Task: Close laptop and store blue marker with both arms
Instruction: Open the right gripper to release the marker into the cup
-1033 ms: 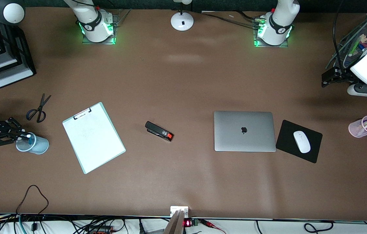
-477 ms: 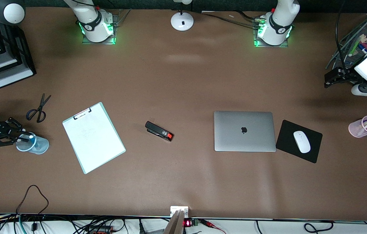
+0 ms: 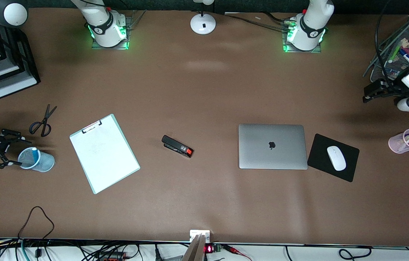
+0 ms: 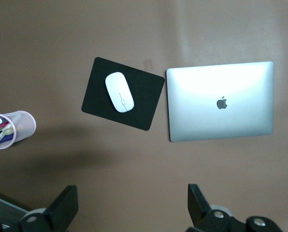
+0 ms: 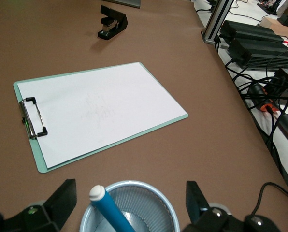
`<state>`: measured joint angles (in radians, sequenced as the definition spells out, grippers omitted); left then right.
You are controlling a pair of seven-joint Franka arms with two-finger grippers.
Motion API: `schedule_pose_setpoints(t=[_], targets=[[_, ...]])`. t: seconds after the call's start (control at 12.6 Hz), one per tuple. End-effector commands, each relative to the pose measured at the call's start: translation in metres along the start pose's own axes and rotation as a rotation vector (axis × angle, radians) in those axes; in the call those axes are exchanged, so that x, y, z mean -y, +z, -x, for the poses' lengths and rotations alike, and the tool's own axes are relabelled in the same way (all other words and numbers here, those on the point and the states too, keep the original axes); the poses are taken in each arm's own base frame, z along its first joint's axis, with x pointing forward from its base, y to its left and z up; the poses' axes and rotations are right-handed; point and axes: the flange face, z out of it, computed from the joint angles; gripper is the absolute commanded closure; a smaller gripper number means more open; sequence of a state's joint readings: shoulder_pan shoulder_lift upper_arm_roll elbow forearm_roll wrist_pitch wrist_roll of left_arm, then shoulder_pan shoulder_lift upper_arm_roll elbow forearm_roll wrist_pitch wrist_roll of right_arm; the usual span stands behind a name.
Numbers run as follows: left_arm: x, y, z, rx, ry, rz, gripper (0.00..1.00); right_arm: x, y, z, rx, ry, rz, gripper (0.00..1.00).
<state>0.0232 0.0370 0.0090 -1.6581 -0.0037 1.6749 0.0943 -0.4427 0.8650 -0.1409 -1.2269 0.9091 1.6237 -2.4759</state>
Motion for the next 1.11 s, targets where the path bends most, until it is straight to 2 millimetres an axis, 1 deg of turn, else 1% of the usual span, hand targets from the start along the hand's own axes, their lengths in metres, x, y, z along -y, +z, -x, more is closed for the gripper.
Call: schedule_pose_setpoints(t=[0.0,0.24,0.4,0.56,0.64,0.72,0.79,1.03], targets=[[0.017,-0.012,-0.008,-0.017,-0.005,0.021,0.00,-0.002,-0.010,-0.021,0.013,0.049,-0.065,0.00],[0.017,-0.015,-0.008,-0.021,-0.016,0.017,0.00,-0.008,-0.031,-0.051,0.065,0.080,-0.101,0.00],[0.017,-0.014,-0.008,-0.020,-0.018,0.020,0.00,-0.016,-0.040,-0.078,0.104,0.095,-0.110,0.00],[0.016,-0.014,-0.009,-0.022,-0.016,0.023,0.00,-0.023,-0.044,-0.105,0.129,0.114,-0.130,0.00],[0.016,-0.014,-0.009,-0.022,-0.018,0.023,0.00,-0.027,-0.043,-0.118,0.144,0.118,-0.145,0.00],[0.011,-0.014,-0.009,-0.021,-0.009,0.022,0.00,-0.031,-0.045,-0.135,0.168,0.122,-0.151,0.00],[0.012,-0.015,-0.009,-0.024,-0.007,0.022,0.00,-0.035,-0.047,-0.148,0.192,0.134,-0.155,0.00],[0.012,-0.015,-0.009,-0.025,-0.006,0.023,0.00,-0.045,-0.040,-0.185,0.246,0.129,-0.179,0.00]])
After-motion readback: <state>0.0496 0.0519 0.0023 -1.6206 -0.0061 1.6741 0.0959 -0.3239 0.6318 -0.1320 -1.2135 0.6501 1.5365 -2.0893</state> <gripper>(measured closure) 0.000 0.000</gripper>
